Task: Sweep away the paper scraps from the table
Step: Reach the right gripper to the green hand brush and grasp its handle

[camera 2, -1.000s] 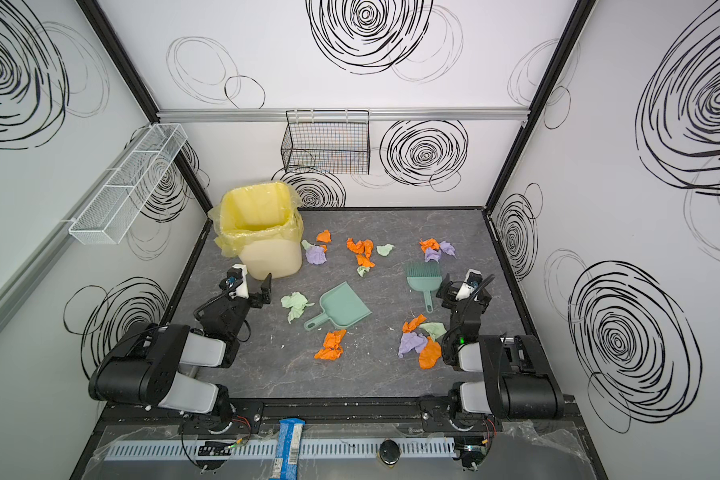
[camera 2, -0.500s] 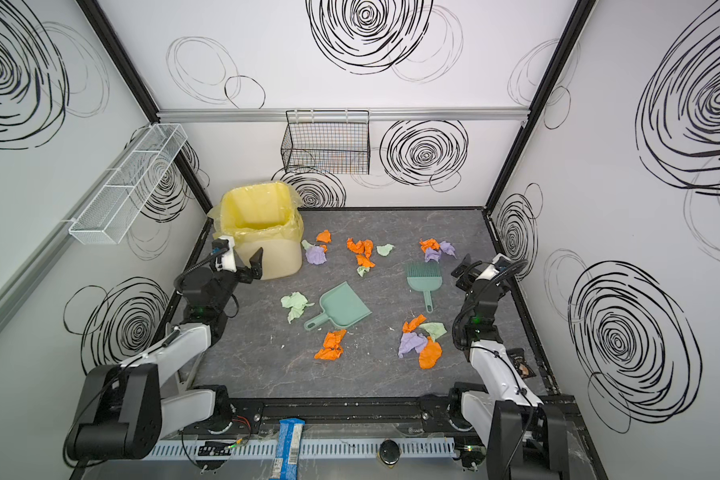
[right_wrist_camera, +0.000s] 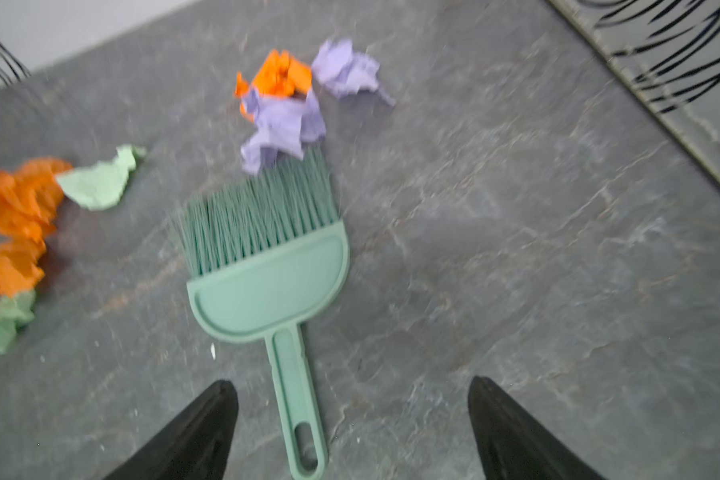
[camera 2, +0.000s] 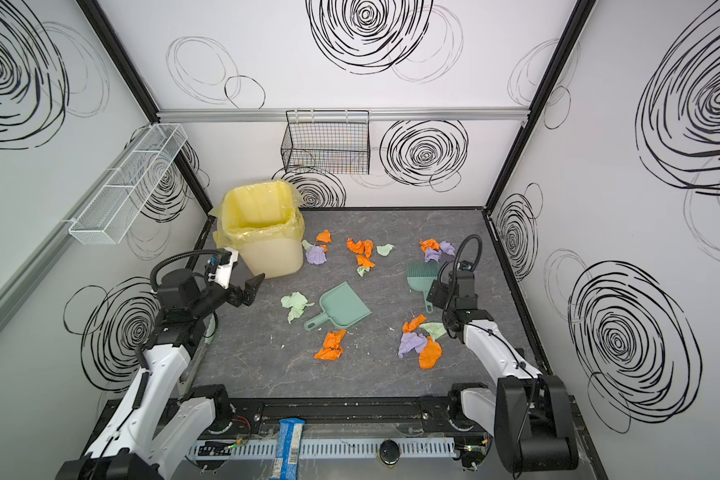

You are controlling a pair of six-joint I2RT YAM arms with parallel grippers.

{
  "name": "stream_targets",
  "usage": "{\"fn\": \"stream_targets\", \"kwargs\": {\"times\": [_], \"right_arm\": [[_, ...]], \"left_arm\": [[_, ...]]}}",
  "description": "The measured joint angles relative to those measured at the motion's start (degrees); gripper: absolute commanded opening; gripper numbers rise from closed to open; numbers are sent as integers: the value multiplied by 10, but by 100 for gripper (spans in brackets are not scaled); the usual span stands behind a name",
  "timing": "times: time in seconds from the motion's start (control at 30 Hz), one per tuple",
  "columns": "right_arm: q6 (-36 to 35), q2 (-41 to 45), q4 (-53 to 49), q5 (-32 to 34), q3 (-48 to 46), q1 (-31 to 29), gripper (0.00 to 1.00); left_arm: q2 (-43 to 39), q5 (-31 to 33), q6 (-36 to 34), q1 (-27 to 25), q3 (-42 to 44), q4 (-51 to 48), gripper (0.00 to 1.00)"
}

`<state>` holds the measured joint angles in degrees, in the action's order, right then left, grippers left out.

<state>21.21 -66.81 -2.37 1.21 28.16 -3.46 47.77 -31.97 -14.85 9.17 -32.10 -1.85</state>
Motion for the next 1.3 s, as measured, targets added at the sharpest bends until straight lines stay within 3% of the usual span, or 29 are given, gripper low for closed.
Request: {"fn": "stream_targets", "kwargs": {"times": [0.4, 0.53, 0.73, 1.03, 1.3], "right_arm": [[-26, -204, -76, -1, 104, -48, 67], [-31, -215, -76, 0, 116, -54, 63], [-33, -216, -76, 3, 116, -57, 49], [-31, -213, -76, 0, 115, -66, 12], [-29, -198, -90, -6, 109, -75, 5]], "left_arm": [[31, -34, -15, 26, 22, -49, 96], [37, -40, -15, 30, 22, -49, 96], [37, -43, -15, 33, 22, -49, 96], [39, -47, -19, 36, 22, -52, 97], [40, -65, -34, 38, -3, -103, 98]]}}
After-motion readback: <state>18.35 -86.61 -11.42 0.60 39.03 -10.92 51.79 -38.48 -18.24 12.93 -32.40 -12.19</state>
